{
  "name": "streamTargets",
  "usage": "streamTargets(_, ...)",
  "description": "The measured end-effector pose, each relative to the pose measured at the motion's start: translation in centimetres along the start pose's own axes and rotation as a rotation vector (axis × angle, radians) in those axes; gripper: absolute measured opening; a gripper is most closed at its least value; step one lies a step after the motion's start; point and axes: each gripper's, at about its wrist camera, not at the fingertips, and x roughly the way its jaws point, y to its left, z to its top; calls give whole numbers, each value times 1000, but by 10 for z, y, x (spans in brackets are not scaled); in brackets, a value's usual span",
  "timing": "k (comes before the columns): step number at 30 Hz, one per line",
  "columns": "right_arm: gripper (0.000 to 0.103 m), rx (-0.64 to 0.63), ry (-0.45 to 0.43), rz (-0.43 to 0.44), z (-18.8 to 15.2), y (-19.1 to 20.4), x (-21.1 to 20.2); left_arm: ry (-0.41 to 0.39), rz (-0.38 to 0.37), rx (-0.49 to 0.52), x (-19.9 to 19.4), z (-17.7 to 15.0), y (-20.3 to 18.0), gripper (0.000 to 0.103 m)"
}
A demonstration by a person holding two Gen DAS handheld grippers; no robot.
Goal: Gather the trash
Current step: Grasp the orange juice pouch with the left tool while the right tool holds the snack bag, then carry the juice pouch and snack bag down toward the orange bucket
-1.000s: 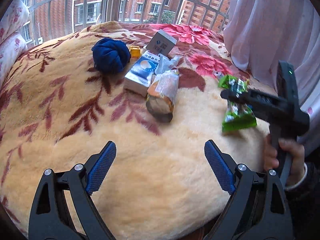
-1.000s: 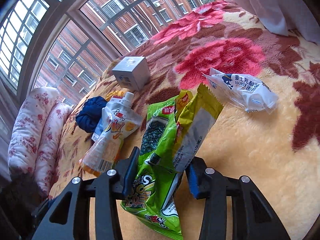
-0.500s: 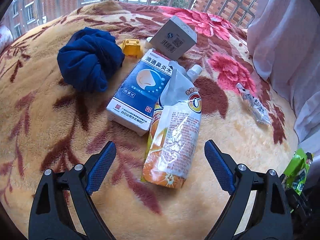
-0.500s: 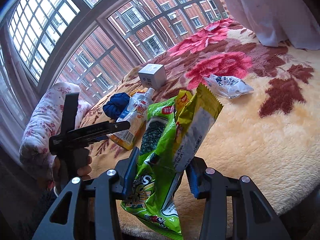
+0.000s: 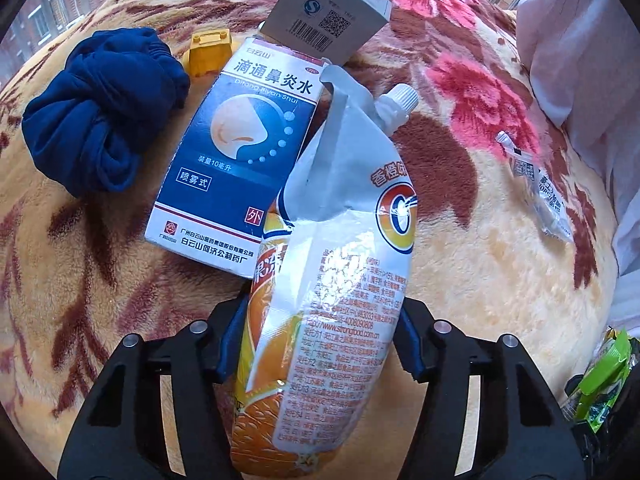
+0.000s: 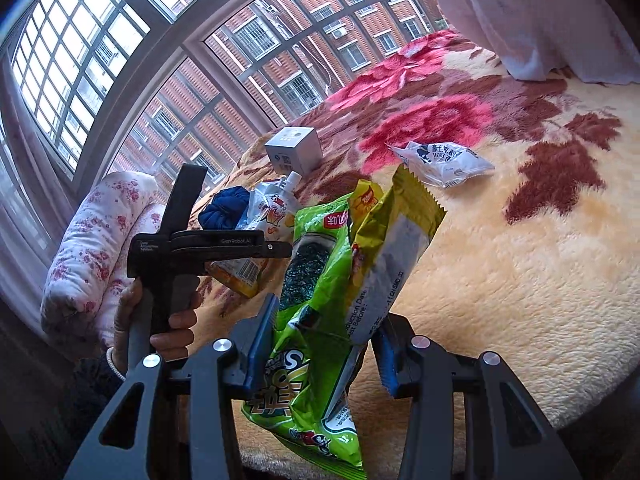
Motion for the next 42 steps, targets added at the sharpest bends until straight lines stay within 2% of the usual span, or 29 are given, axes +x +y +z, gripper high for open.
streamTargets(1,44,1,-3,-2,0,-1,-1,-11,15,9,0,-1,-1,49)
streamTargets(4,44,-3,-9,-8,0,-3,-3,-44,30,21,-3,-4,-1,45)
streamTargets(7,44,3,-7,-8,0,-5,-2,-96,39,7,-4,-10,1,42)
streamTargets(13,44,-4,7,-7,-2,0,5,-181,115,37,-11,-23,-13,38)
streamTargets(21,44,-36,8,-14,-6,9,5,-270,126,51,-36,-47,-17,36)
streamTargets(33,44,-110,7,-27,-14,39,0,-390,205,96,-84,-99,-26,35)
streamTargets(42,44,-179,5,-22,-26,63,-12,-443,166,90,-115,-142,-16,35)
